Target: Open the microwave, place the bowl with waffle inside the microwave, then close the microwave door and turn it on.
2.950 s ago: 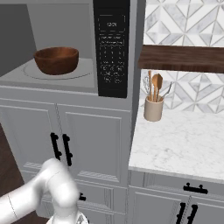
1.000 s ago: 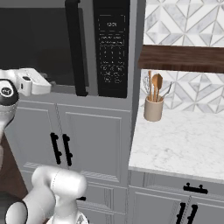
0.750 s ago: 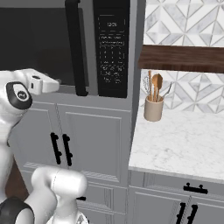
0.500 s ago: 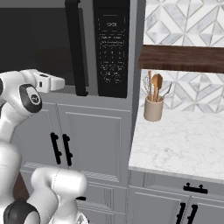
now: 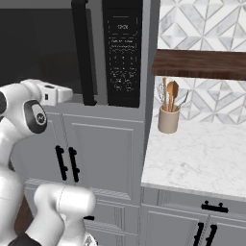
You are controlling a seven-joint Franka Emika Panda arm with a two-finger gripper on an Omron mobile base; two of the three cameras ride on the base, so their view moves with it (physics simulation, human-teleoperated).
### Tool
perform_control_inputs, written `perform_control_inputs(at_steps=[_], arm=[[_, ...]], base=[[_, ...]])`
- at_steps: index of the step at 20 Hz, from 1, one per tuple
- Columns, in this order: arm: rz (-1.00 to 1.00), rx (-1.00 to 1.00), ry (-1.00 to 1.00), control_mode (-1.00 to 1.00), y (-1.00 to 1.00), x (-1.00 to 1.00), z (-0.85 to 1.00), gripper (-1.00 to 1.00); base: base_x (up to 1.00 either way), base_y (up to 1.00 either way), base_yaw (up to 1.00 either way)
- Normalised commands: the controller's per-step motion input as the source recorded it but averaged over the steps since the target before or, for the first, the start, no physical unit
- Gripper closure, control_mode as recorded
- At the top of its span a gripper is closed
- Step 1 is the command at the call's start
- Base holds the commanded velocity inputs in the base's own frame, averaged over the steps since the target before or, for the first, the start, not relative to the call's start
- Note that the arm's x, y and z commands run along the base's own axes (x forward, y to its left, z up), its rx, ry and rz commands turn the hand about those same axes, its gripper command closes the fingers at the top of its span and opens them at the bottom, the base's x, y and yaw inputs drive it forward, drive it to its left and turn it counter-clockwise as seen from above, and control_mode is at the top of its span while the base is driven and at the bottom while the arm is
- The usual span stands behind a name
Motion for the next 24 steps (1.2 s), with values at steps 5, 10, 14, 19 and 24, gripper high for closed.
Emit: perform_control_inputs(at_steps=[5,10,14,19,24], arm=[[0.08,0.00,-0.04,-1.00,-0.76,-0.69,0.18,-1.00],[0.09,0.00,-0.01,-1.00,-1.00,-0.35,0.16,-1.00],[0.07,0.00,0.00,-1.00,-0.99,-0.03,0.12,-1.00],[0.05,0.00,0.06,-1.00,-0.75,0.00,0.04,-1.00],[0.04,0.00,0.07,-1.00,-0.55,0.00,0.00,-1.00]], base=[[0.00,0.00,0.00],[0.00,0.00,0.00],[0.00,0.00,0.00],[0.00,0.00,0.00],[0.00,0.00,0.00]])
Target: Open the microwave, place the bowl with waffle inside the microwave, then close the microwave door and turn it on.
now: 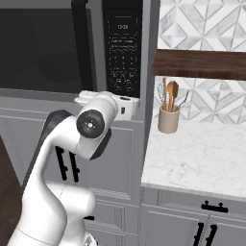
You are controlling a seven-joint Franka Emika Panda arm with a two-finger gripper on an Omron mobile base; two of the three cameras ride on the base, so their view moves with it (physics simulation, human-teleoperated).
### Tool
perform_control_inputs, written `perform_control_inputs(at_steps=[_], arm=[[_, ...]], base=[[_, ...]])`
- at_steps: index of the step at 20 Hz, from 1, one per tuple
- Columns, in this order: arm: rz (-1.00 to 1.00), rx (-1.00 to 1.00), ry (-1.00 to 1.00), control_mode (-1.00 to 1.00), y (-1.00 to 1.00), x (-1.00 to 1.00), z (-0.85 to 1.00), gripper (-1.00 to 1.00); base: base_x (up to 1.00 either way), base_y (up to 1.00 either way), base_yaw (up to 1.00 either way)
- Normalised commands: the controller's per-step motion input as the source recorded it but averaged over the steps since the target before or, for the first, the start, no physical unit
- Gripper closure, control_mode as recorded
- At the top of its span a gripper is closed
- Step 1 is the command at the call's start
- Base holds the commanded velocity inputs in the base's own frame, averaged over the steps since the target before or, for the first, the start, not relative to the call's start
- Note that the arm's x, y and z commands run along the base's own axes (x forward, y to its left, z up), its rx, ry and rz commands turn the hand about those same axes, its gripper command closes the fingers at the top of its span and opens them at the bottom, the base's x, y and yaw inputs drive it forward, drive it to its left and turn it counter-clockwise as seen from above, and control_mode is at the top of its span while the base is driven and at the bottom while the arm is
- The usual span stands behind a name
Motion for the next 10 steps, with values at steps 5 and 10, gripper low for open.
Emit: perform_control_inputs(at_steps=[5,10], arm=[[0.01,0.00,0.00,-1.00,-0.34,0.00,0.00,-1.00],[0.00,0.00,0.00,-1.00,-0.12,0.00,0.00,-1.00]], base=[[0.00,0.00,0.00],[0.00,0.00,0.00]])
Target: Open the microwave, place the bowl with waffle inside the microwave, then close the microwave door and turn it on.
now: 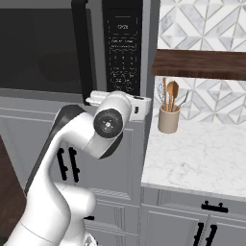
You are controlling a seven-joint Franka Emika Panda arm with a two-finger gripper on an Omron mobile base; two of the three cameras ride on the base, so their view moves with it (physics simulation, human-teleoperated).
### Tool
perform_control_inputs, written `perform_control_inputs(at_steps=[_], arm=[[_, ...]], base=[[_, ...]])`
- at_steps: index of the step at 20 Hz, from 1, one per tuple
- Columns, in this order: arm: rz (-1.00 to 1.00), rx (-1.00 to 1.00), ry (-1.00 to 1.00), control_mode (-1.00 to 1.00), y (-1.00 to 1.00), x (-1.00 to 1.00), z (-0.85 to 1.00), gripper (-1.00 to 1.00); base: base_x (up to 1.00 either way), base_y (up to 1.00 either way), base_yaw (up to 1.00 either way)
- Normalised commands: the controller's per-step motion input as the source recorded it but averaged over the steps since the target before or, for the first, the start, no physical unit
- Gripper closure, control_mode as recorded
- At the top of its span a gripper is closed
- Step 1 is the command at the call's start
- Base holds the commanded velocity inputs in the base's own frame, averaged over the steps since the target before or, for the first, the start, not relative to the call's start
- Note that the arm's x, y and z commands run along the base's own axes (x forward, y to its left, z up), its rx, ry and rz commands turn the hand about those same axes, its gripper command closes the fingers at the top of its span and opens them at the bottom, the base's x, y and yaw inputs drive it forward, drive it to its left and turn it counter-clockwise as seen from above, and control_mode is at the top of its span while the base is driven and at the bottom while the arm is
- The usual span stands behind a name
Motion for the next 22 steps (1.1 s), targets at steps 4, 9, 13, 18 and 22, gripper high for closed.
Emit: perform_control_inputs(at_steps=[4,9,13,18,22], arm=[[0.00,0.00,-0.01,-1.00,-0.01,0.04,0.00,-1.00],[0.00,0.00,0.00,-1.00,-0.01,0.12,0.00,-1.00],[0.00,0.00,0.00,-1.00,-0.03,0.04,0.00,-1.00],[0.00,0.00,0.00,-1.00,-0.18,0.00,0.00,-1.00],[0.00,0.00,0.00,-1.00,-0.32,0.11,0.00,-1.00]], base=[[0.00,0.00,0.00],[0.00,0.00,0.00],[0.00,0.00,0.00],[0.00,0.00,0.00],[0.00,0.00,0.00]])
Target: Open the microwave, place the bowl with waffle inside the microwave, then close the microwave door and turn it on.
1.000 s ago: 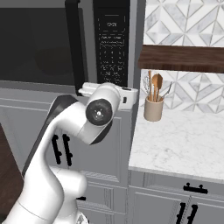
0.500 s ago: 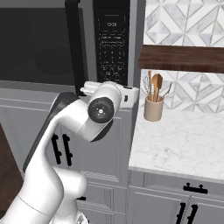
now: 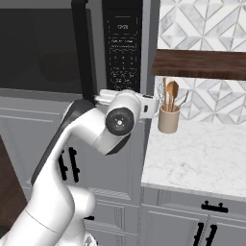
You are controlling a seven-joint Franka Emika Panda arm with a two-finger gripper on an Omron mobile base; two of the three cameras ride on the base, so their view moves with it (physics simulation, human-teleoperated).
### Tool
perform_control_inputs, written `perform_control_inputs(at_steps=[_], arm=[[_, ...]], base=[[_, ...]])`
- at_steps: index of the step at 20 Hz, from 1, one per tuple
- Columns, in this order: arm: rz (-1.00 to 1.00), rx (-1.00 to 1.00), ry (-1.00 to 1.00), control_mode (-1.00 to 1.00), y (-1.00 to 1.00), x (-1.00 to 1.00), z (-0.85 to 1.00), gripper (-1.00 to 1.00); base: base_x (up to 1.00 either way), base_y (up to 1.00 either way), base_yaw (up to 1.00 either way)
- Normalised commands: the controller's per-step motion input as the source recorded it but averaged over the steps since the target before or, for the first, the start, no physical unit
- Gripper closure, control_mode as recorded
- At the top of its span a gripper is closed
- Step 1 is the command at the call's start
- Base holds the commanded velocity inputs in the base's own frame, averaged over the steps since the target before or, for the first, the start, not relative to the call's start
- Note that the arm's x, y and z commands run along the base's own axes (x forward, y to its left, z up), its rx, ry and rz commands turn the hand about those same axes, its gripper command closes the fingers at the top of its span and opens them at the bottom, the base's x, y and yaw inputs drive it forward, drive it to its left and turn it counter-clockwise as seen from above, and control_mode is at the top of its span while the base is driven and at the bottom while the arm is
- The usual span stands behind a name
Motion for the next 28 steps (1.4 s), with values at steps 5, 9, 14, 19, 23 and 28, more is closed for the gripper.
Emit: perform_control_inputs(at_steps=[5,9,14,19,23,28], arm=[[0.00,0.00,0.00,-1.00,-0.43,0.15,0.00,-1.00],[0.00,0.00,0.00,-1.00,-0.16,0.20,0.00,-1.00],[-0.04,-0.01,0.00,-1.00,0.00,0.22,0.00,-1.00],[-0.04,-0.03,0.00,-1.00,0.05,0.29,-0.01,-1.00],[-0.03,-0.04,0.00,-1.00,0.15,0.17,-0.04,-1.00],[0.00,-0.02,0.00,-1.00,0.09,0.06,-0.07,-1.00]], base=[[0.00,0.00,0.00],[0.00,0.00,0.00],[0.00,0.00,0.00],[0.00,0.00,0.00],[0.00,0.00,0.00],[0.00,0.00,0.00]])
